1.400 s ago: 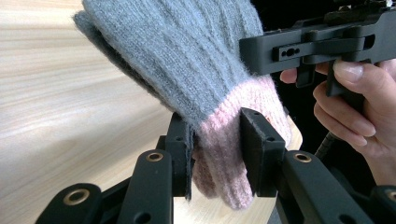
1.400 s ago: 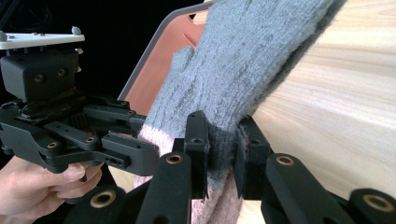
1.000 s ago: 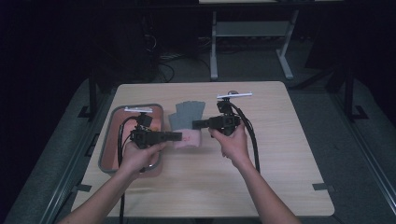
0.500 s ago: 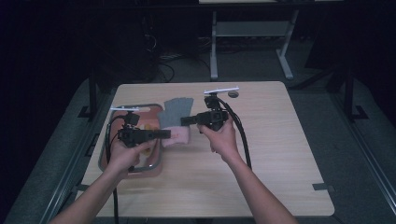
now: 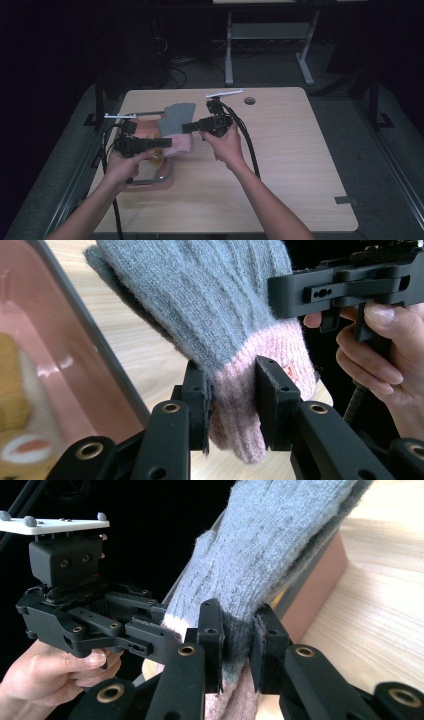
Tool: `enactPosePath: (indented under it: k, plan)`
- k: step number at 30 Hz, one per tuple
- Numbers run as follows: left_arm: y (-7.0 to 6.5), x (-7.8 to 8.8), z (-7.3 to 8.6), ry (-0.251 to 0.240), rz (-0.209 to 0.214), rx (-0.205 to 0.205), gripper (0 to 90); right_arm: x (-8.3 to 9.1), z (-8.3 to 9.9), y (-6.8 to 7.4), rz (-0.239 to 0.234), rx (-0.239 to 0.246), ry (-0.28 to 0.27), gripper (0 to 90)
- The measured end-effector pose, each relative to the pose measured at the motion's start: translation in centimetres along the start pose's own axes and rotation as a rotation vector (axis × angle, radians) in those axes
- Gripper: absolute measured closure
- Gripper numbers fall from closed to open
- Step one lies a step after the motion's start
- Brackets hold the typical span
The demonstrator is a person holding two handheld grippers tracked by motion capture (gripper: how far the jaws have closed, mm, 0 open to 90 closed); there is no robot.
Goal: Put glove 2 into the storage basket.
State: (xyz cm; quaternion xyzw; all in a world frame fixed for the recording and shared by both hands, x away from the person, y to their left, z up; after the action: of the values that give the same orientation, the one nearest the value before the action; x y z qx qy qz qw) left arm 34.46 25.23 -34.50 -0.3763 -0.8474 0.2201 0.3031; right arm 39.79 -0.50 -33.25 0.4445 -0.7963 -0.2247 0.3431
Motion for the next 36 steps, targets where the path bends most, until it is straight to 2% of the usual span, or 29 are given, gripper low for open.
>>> enactPosePath:
  k: [15,21,36]
  plan:
    - [1.0,2.1,-0.6,-0.006,-0.043,0.003,69.0,-2.5,-0.4,0.7,-0.048,-0.006,0.021,77.0]
    - [1.3,2.6,-0.8,-0.004,-0.059,0.0,69.1,-3.2,-0.5,1.0,-0.055,0.003,0.027,76.8]
    - [2.3,3.7,-1.0,0.013,-0.083,0.01,69.3,-4.9,-0.4,1.1,-0.076,-0.018,0.044,76.7]
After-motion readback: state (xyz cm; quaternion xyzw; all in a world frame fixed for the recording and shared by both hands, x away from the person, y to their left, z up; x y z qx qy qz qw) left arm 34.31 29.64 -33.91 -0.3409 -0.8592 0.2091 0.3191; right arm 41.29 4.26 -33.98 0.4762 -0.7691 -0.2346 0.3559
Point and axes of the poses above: each handheld gripper's, and its own axes: x roughly backward along the jaws, z roughly out of its underside, y roughly to its left, the point moved 1 cm from there along -x, roughly forward along the jaws, and after that the axes turned 12 degrees about -y, right-handed, at the moved point
